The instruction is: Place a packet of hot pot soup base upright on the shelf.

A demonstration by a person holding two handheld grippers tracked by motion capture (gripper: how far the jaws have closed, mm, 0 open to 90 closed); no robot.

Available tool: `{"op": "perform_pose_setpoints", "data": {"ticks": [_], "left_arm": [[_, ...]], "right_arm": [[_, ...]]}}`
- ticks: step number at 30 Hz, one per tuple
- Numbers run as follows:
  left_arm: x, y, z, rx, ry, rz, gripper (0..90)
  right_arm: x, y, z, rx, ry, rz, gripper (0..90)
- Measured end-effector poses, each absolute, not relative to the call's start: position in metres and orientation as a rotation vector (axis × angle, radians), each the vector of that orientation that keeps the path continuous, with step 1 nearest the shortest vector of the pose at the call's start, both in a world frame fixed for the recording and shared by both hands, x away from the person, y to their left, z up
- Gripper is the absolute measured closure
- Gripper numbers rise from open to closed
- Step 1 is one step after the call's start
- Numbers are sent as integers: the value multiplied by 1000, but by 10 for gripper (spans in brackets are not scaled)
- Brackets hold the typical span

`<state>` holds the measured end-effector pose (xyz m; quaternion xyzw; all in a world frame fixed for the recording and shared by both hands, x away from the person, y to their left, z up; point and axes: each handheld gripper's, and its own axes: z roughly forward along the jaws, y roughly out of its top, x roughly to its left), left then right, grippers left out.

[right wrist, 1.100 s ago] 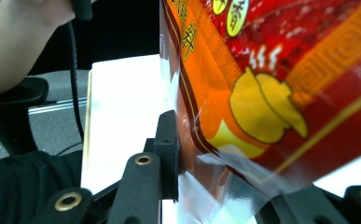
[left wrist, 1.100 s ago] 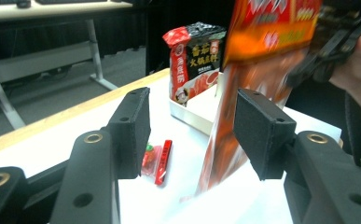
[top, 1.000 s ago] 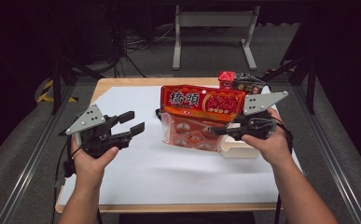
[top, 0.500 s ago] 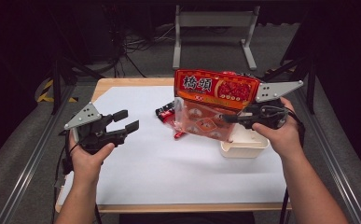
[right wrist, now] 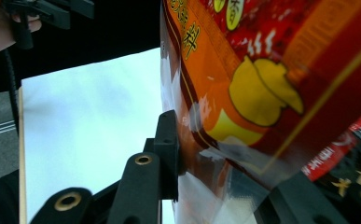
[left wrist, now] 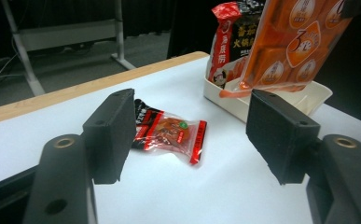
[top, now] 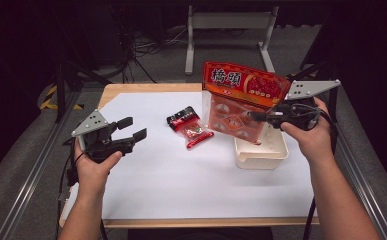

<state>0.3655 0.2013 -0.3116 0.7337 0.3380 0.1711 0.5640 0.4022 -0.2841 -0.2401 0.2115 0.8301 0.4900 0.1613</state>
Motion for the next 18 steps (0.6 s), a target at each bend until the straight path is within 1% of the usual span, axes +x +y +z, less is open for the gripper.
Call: {"op": "perform_pose_setpoints", "data": {"ticks": [2, 8, 13, 18], "left_arm": [[367, 202, -313, 1728, 798, 401, 333], [370, 202, -319, 1722, 805, 433, 286], [372, 202, -324, 1728, 818, 453, 278], [376, 203, -328, 1728, 830, 455, 224]], "right_arm": [[403, -286, -240, 614, 2362, 1392, 711], [409, -299, -239, 666, 2332, 1374, 710], [412, -309, -240, 708, 2308, 1357, 711], [414, -319, -241, 739, 2287, 1353, 710]]}}
